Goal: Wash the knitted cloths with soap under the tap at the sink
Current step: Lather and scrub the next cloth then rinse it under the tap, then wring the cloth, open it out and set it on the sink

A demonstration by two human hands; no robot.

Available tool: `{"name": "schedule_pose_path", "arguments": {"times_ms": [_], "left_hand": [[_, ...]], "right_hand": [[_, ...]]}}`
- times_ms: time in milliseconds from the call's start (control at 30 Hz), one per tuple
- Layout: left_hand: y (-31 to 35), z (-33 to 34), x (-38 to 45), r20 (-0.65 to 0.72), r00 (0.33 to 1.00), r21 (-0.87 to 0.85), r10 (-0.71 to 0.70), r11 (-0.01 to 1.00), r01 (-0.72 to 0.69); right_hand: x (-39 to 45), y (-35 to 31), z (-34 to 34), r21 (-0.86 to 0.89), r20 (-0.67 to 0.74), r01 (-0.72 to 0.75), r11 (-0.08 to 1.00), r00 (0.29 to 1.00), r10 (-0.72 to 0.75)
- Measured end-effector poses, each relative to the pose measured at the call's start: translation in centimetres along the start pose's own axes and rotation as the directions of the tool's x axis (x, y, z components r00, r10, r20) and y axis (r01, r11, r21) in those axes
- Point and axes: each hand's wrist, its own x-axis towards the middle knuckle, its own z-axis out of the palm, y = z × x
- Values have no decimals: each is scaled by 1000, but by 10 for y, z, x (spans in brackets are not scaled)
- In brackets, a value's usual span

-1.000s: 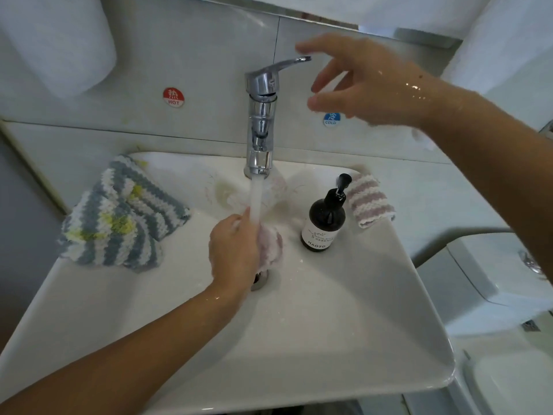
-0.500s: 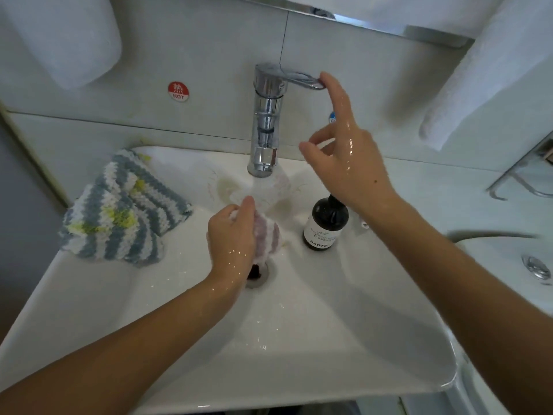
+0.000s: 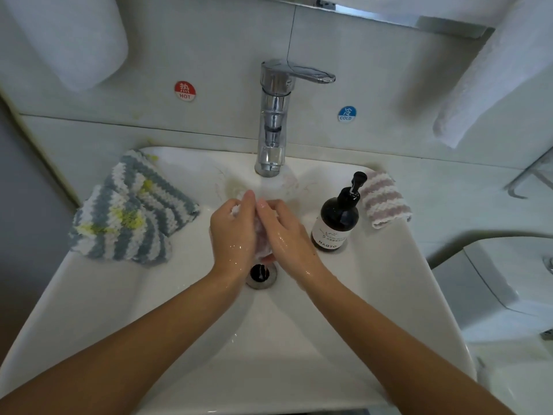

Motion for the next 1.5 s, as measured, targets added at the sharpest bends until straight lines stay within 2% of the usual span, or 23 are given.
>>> {"name": "schedule_pose_path", "arguments": {"times_ms": [100, 233, 333, 600, 700, 800, 900, 1000, 1067, 1167, 1333, 1500], "left_hand": [[-4, 2, -2, 19, 1000, 29, 8, 1000, -8], [-7, 6, -7, 50, 998, 33, 23, 999, -25], [-8, 7, -8, 80, 995, 36, 52, 998, -55], [-3, 7, -9, 125, 984, 84, 128, 987, -139], [2, 5, -10, 160, 973, 87, 164, 980, -180], [5, 2, -12, 216, 959, 134, 184, 967, -216], [0, 0, -14, 247, 939, 101, 239, 957, -271], [-6, 2, -14, 246, 923, 157, 294, 928, -338], [-10, 4, -13, 241, 928, 182, 283, 927, -329], [-10, 6, -15, 237, 944, 163, 231, 948, -273], [-5, 10, -17, 187, 935, 159, 301, 930, -331], [-5, 14, -17, 172, 937, 145, 303, 933, -328]], "right_hand": [[0, 2, 6, 44, -98, 90, 995, 991, -85], [1, 7, 13, 140, -165, 118, 983, 982, -95], [2, 9, 15, 114, -230, 189, 975, 960, -159], [3, 7, 7, 15, -235, 254, 967, 941, -244], [3, 6, 6, 47, -237, 288, 956, 933, -270], [6, 3, -2, 141, -268, 275, 951, 935, -230], [10, 2, -8, 130, -323, 304, 944, 913, -249], [10, 4, -8, 179, -326, 290, 940, 919, -221], [9, 3, -5, 269, -292, 211, 940, 948, -129], [8, 3, 2, 270, -287, 143, 952, 956, -62], [7, 1, 4, 288, -328, 140, 947, 944, -39], [9, 1, 0, 276, -319, 130, 952, 947, -37]]}}
